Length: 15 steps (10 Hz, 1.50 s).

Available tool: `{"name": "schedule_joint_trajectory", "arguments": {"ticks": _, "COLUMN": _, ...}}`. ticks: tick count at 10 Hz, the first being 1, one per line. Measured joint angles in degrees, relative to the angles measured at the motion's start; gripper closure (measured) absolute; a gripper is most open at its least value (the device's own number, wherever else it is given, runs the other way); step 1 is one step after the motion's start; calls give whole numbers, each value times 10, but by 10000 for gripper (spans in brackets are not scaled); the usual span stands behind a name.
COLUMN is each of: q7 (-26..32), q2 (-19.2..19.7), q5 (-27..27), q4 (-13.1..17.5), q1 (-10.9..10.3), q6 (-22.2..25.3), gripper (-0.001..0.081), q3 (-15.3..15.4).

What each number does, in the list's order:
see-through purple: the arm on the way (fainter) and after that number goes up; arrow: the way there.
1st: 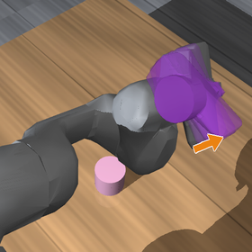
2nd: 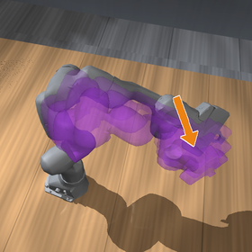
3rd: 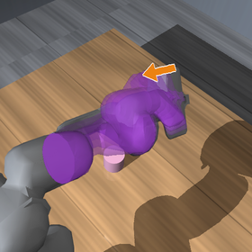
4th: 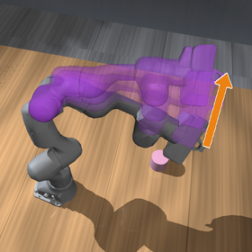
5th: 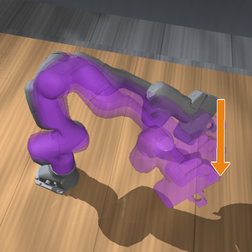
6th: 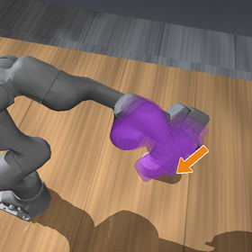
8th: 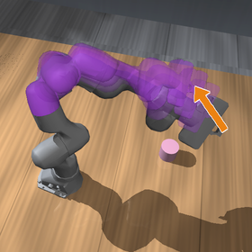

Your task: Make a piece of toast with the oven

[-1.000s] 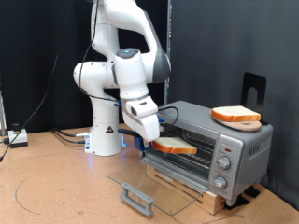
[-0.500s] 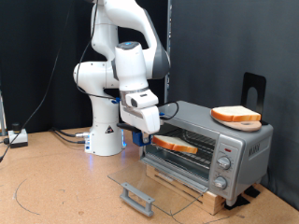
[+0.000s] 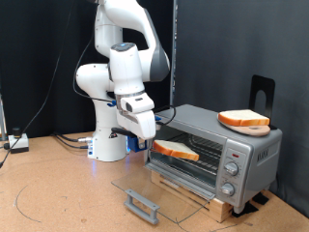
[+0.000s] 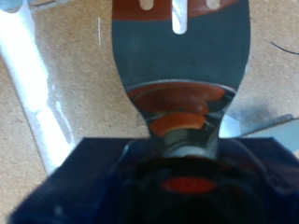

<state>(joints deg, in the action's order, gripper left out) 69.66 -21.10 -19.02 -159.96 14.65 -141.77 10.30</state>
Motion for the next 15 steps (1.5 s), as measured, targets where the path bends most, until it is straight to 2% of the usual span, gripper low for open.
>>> {"name": "schedule_joint_trajectory", "arguments": {"ticks": 3, "q7": -8, "q2": -2, "q5": -21, "q4": 0, "q1": -18, "q6": 17, "gripper": 411, "q3": 11}}
{"name": "schedule_joint_trajectory", "arguments": {"ticks": 6, "q7": -54, "q2": -6, "q5": -37, "q4": -1, "q1": -40, "q6": 17, "gripper": 411, "q3": 47}}
{"name": "schedule_joint_trajectory", "arguments": {"ticks": 8, "q7": -81, "q2": -6, "q5": -38, "q4": -1, "q1": -44, "q6": 12, "gripper": 411, "q3": 67}}
{"name": "schedule_joint_trajectory", "arguments": {"ticks": 11, "q7": -93, "q2": 2, "q5": -34, "q4": -2, "q1": -39, "q6": -17, "gripper": 411, "q3": 76}}
{"name": "schedule_joint_trajectory", "arguments": {"ticks": 15, "q7": -66, "q2": 6, "q5": -13, "q4": -1, "q1": -4, "q6": -24, "gripper": 411, "q3": 61}}
